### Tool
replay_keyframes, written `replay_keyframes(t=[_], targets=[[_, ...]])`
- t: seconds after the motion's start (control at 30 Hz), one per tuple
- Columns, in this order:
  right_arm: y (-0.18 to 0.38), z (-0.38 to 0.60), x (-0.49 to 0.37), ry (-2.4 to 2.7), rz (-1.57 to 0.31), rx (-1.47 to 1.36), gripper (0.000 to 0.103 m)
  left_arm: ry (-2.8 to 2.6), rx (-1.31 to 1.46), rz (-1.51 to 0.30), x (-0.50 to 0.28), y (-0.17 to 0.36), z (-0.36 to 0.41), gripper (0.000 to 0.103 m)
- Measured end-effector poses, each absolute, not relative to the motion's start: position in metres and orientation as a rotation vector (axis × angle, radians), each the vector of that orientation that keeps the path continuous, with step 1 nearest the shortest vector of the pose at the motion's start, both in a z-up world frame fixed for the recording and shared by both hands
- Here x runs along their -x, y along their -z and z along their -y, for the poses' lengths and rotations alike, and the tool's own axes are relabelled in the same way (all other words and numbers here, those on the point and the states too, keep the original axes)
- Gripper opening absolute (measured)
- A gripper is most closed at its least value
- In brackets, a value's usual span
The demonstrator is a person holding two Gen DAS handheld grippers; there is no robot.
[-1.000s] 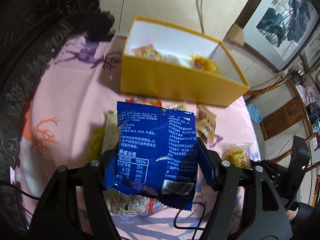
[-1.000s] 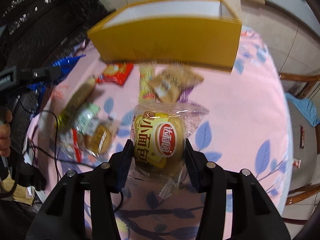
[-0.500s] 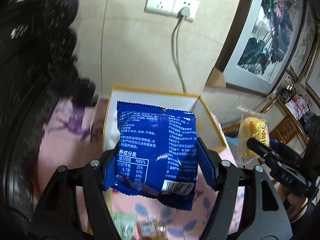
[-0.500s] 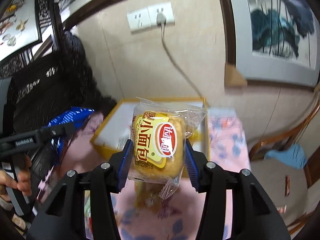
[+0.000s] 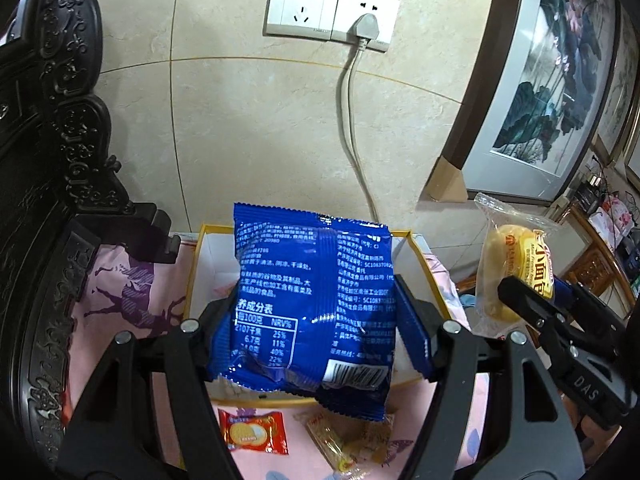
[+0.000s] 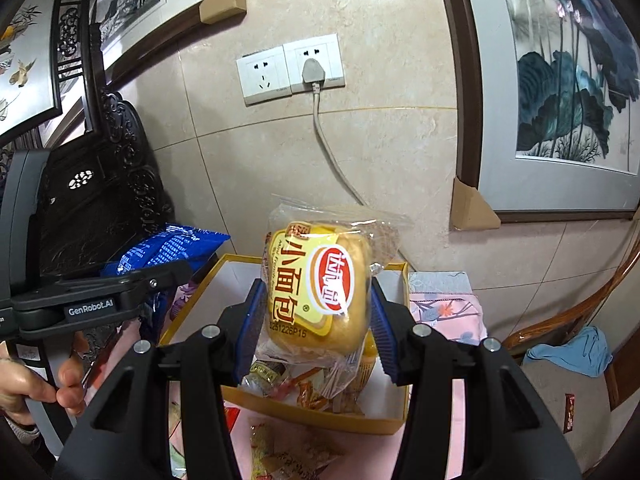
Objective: Organize snacks
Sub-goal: 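Lower blue bag and bun packet into the yellow box and release, then grasp clear cake packet with left tool while right tool grasps tan nut bag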
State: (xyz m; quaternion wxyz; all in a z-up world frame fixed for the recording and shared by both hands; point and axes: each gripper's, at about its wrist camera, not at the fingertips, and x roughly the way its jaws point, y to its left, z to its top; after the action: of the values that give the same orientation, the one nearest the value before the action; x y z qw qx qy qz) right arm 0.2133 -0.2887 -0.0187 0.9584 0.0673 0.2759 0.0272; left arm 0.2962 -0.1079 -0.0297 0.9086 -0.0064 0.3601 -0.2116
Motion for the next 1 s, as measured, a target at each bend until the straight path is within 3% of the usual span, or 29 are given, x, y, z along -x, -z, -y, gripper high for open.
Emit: replay_keyframes(t=[0.37,0.43,0.47,0.5,0.8,1.0], targets=[[0.034,0.286,-0.245,-0.071,-0.594,-0.127,0.051,0.408,0.017,-0.784,-0.326,0.049,0.114,0.073],[0.035,0.286,-0.249,-0.049,-0.599,-0.122,0.057,0.377,0.027,-0.785,-0.328,0.051,0.112,0.080],[0.035,0.287,-0.248,-0.037,-0.595,-0.121,0.066,0.365,0.034,-0.769,-0.327,0.049,0.109,0.086],[0.033,0.288,-0.247,-0.028,-0.581,-0.122,0.069,0.358,0.036,-0.749,-0.325,0.046,0.107,0.087],[0.042,0.289,-0.227,-0.040,-0.626,-0.149,0.069,0.325,0.078,-0.714,-0.305,0.034,0.075,0.090],[0.082,0.288,-0.193,-0.028,-0.756,-0.239,0.069,0.273,0.115,-0.747,-0.271,0.053,0.040,0.090]])
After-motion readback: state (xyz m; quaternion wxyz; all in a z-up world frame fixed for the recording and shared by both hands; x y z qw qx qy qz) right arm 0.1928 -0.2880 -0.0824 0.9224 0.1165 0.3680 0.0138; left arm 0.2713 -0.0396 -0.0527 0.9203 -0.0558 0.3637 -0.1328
